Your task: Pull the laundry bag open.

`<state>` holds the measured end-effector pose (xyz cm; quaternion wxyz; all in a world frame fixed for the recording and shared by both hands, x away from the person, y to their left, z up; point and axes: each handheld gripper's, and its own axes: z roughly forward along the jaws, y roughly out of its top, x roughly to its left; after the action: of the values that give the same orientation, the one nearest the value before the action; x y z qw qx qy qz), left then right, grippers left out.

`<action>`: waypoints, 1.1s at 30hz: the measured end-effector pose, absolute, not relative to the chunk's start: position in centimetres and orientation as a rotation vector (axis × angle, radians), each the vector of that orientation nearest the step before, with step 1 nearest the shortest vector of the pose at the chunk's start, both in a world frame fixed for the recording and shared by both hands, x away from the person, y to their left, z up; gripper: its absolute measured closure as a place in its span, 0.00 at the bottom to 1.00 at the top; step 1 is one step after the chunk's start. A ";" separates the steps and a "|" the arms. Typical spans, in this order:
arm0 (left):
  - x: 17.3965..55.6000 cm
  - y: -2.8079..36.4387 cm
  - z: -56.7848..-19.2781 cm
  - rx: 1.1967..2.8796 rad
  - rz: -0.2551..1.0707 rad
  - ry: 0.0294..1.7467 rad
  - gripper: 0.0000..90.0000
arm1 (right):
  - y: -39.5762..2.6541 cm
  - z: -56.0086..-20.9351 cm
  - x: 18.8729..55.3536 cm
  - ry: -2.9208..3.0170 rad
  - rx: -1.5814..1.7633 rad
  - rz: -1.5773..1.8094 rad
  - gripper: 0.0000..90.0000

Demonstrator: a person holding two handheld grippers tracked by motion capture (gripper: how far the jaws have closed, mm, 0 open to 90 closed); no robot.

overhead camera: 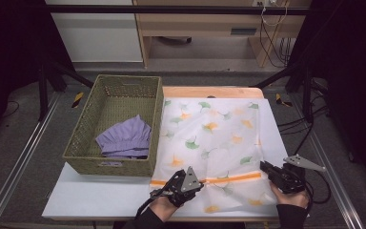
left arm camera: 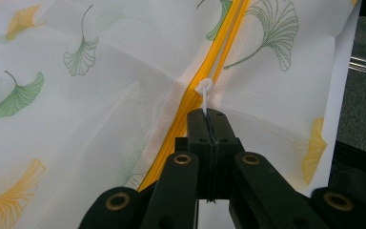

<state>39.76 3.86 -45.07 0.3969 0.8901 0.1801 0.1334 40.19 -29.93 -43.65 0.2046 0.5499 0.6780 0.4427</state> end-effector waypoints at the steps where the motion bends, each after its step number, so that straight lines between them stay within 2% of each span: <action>1: 39.7 3.9 -45.1 2.254 0.337 0.456 0.99 | -29.8 -43.6 40.2 1.890 1.534 1.224 0.95; 6: 39.9 3.7 -45.4 2.254 0.326 0.459 0.99 | -29.9 -43.7 40.2 1.880 1.529 1.225 0.95; 13: 41.1 1.4 -47.2 2.302 0.304 0.485 0.99 | -30.7 -43.5 39.8 1.850 1.541 1.245 0.95; 20: 41.5 1.3 -47.7 2.307 0.309 0.496 0.99 | -31.1 -43.5 39.8 1.842 1.539 1.234 0.95; 33: 41.1 4.8 -46.9 2.321 0.330 0.475 0.99 | -31.2 -43.8 39.9 1.840 1.555 1.215 0.95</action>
<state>41.07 4.75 -46.93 0.3659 0.9030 0.1849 0.1285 39.93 -31.19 -43.81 0.2199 0.5622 0.6654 0.4391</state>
